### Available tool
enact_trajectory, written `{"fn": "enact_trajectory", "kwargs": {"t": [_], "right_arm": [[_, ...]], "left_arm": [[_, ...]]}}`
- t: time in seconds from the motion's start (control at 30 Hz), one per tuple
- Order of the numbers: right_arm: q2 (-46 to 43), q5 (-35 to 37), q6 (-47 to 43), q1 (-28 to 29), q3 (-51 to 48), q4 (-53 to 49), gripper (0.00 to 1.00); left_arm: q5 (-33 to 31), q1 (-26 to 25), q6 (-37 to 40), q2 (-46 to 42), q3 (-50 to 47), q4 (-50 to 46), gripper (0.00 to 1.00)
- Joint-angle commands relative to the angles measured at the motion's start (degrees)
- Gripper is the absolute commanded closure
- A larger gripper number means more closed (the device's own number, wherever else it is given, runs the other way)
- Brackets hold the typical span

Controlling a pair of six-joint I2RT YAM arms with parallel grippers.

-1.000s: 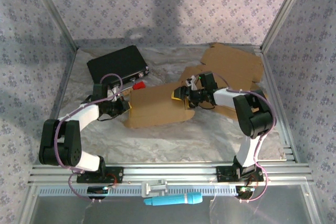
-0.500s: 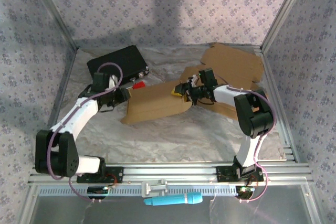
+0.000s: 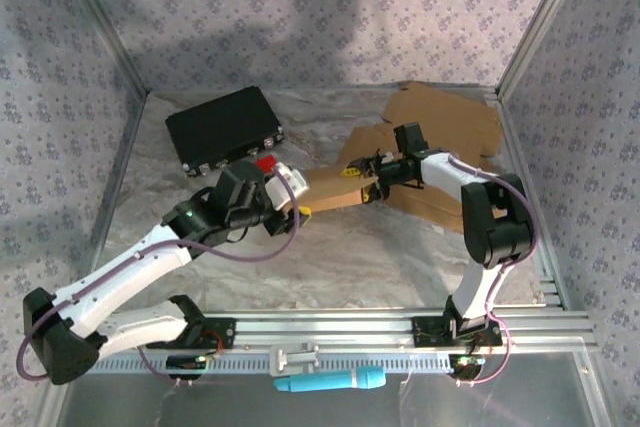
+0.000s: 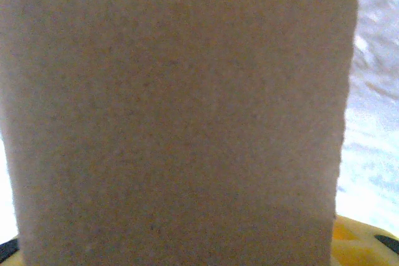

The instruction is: Fold the paper box

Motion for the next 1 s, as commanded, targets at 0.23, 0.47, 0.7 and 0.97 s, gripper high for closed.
{"fn": "enact_trajectory", "kwargs": {"t": [0.23,0.47,0.7,0.97], "right_arm": [[-3.81,-1.59,3.22,-0.70,-0.10,-24.34,0.49],[-6.24,-2.34,7.02,-0.58,-4.83,-25.19,0.49],[-5.11,-1.98,7.00,-0.76,-6.38,-25.82,0.48],[-2.58,-0.19,6.68,-1.86,-7.45,-26.11,0.43]], "left_arm": [[-7.70,-3.82,26.14,2.64,2.71,-8.38,0.28],[-7.63,-4.37,29.95,3.92,2.26,-9.53,0.27],[-5.53,-4.66,31.79,5.04,1.59,-10.23,0.28],[-4.85,-4.36,32.58,7.99,0.01,-9.11,0.30]]}}
